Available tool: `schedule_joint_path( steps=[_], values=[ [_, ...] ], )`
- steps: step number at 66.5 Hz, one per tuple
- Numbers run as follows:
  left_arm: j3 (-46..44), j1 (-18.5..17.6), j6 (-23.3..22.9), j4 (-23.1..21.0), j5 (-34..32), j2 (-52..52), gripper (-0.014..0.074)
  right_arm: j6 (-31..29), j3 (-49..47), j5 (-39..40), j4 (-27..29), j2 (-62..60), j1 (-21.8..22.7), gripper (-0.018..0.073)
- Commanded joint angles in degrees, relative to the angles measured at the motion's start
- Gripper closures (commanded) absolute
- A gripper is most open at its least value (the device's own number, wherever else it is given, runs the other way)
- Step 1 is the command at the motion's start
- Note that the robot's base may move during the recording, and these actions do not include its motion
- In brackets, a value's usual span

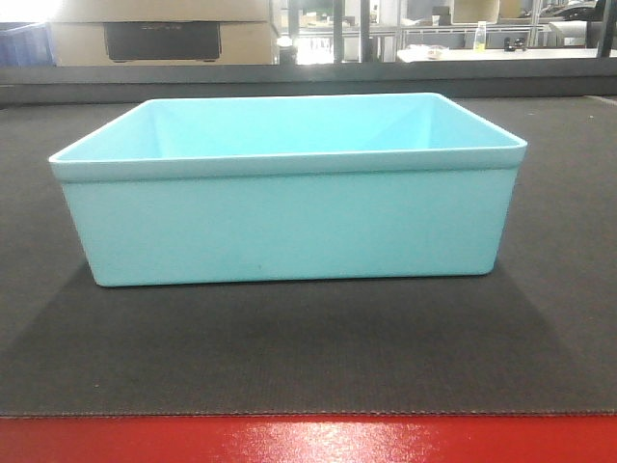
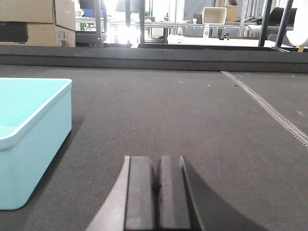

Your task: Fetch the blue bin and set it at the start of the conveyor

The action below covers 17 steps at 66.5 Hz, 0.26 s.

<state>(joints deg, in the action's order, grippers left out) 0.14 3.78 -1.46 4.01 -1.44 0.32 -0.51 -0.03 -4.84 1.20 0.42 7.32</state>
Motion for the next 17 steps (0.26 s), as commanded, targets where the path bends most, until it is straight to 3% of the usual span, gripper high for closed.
schedule_joint_path(
  steps=[1,17],
  values=[
    [-0.1,0.1,-0.3,-0.4,-0.9,-0.3,0.0707,-0.4,0.0,1.4,0.1,-0.4,-0.1,0.0721],
    [-0.1,0.1,-0.3,-0.4,-0.9,-0.3,0.0707,-0.4,0.0,1.4,0.1,-0.4,-0.1,0.0721]
  ],
)
